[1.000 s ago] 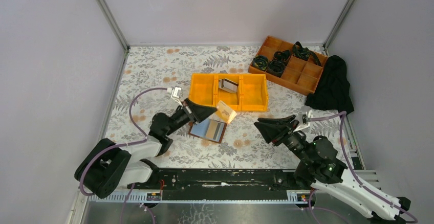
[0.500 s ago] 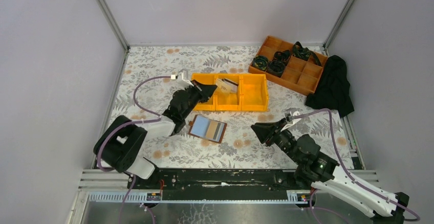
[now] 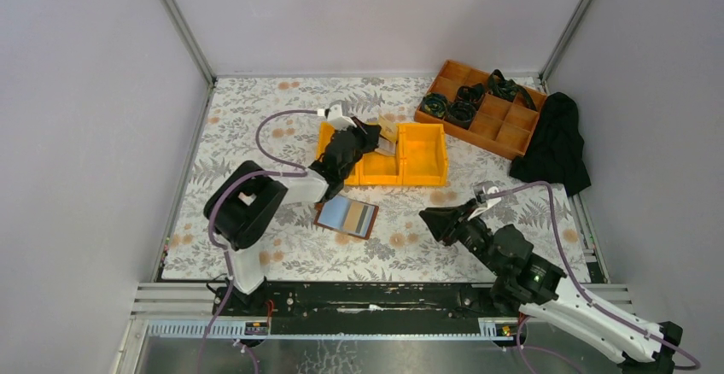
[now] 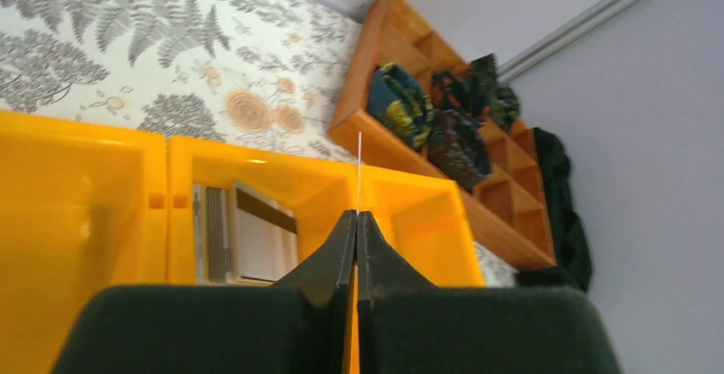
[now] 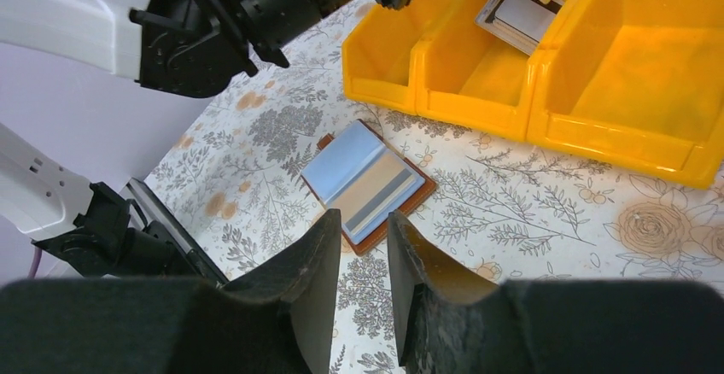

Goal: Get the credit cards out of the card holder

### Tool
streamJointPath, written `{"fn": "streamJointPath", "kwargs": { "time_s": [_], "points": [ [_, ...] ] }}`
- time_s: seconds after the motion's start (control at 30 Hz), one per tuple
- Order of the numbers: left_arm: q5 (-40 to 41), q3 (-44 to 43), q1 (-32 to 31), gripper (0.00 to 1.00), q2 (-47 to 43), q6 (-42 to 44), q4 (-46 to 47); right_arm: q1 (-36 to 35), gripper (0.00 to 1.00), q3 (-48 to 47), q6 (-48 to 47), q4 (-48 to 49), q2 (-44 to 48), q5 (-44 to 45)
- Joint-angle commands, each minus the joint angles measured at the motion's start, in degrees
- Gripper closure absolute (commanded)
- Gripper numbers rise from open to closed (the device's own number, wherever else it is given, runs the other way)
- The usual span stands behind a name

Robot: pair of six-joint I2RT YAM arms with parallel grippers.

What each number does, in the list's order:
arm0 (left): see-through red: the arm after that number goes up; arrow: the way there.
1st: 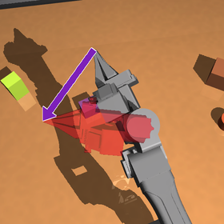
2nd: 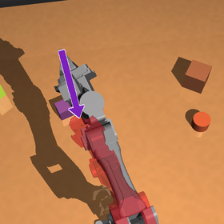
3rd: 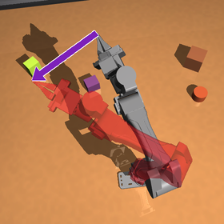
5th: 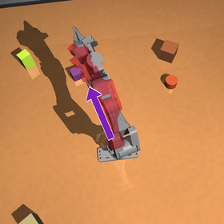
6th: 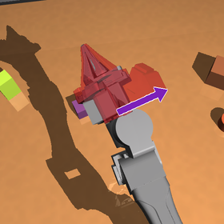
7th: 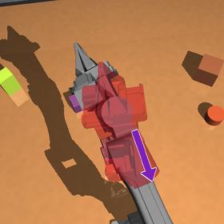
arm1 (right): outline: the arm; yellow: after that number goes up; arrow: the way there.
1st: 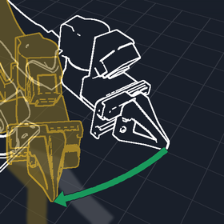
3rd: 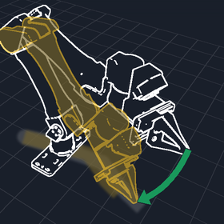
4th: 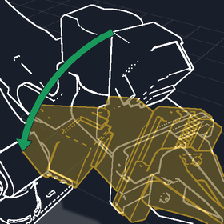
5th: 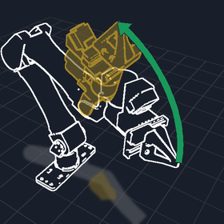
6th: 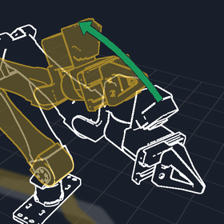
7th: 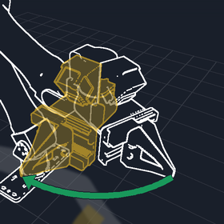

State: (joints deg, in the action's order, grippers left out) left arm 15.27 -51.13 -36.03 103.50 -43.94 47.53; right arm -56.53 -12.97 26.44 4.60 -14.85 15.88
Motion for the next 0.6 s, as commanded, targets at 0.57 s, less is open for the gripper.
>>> {"fn": "streamJointPath", "kwargs": {
  "time_s": [0.57],
  "points": [
    [16.46,-10.59,-4.53,1.00,11.90,5.47,-4.76,0.18,0.68,-3.44,-0.36,-8.29,4.92,4.92]
  ]
}}
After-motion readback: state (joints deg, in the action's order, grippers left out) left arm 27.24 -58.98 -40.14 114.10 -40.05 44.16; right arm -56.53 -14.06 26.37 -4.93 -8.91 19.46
